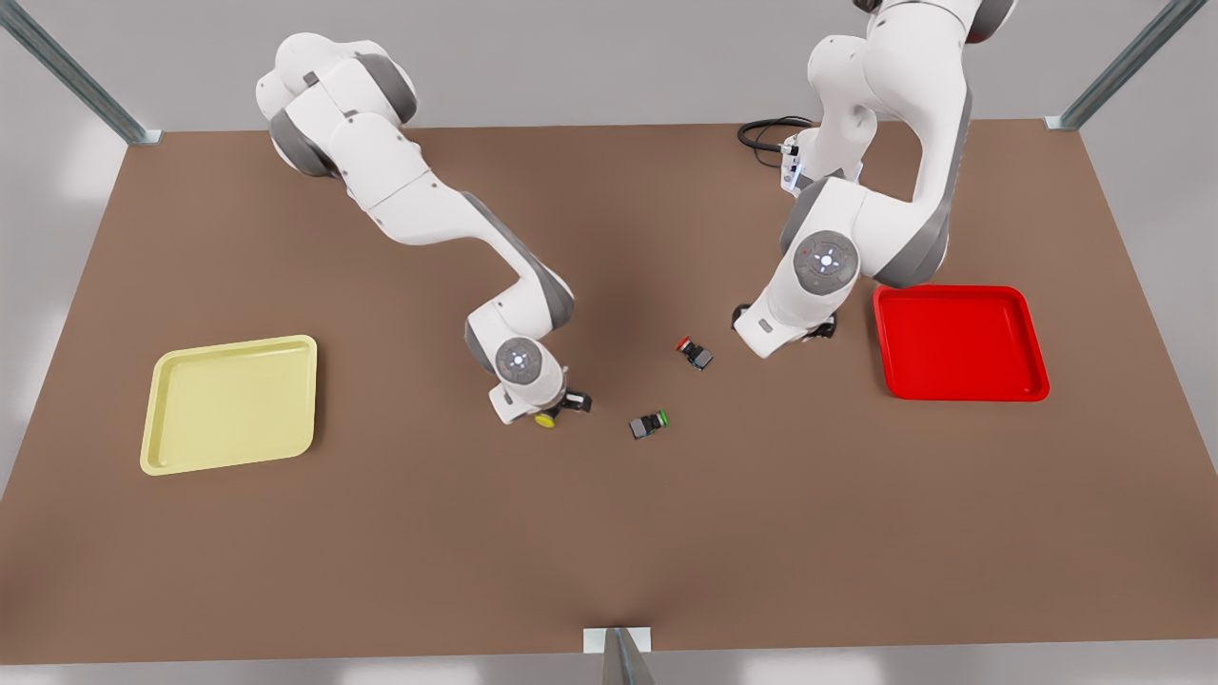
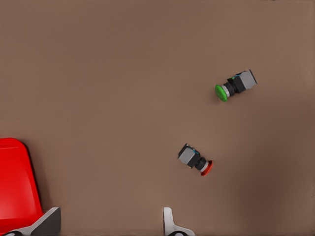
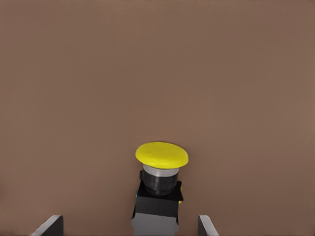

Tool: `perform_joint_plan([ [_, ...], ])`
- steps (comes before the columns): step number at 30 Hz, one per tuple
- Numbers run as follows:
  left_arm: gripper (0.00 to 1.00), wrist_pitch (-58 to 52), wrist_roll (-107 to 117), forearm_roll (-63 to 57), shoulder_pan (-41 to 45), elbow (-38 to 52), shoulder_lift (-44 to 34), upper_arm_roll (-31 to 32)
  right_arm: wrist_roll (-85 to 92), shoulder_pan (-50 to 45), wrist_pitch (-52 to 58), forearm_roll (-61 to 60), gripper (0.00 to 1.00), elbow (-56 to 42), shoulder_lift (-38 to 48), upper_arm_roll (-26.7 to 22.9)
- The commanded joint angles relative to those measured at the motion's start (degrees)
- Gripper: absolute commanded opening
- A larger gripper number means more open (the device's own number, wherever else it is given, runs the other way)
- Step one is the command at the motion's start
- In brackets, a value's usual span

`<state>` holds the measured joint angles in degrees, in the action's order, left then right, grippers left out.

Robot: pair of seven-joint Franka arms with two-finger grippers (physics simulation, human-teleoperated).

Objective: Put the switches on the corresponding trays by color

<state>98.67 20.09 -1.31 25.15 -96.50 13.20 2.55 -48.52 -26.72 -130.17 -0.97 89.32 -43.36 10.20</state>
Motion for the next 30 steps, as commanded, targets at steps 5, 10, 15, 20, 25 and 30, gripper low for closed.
perform_joint_plan([
  [5, 1.0, 3.7, 5.6, 0.5, 2.8, 0.8, 2.8, 0.4, 1.7, -0.4, -3.7, 0.0, 1.0, 3.3, 0.5, -0.1],
  [10, 1.0, 7.7, 10.1, 0.7, 6.9, 5.1, 9.6, 0.4, -3.2, -0.4, -7.4, -1.1, 1.0, 7.4, 2.0, 0.0],
  [15, 1.0, 12.6, 11.0, 2.0, 7.9, 5.4, 14.6, 0.4, -3.7, -0.6, -7.4, -1.2, 1.0, 7.4, 1.4, -0.1],
  [20, 1.0, 15.5, 11.8, 2.5, 9.0, 4.5, 17.6, 0.4, -3.7, -0.5, -7.5, -1.1, 1.0, 7.4, 1.2, -0.1],
  [25, 1.0, 21.0, 13.1, 2.5, 10.5, 1.5, 20.6, 0.4, -3.7, -0.1, -7.4, -1.2, 0.79, 7.3, 0.9, -0.4],
  [30, 1.0, 26.7, 13.1, 2.5, 10.5, -3.0, 20.5, 0.3, -4.1, -0.5, -7.3, -1.2, 0.67, 7.1, 0.9, -0.4],
])
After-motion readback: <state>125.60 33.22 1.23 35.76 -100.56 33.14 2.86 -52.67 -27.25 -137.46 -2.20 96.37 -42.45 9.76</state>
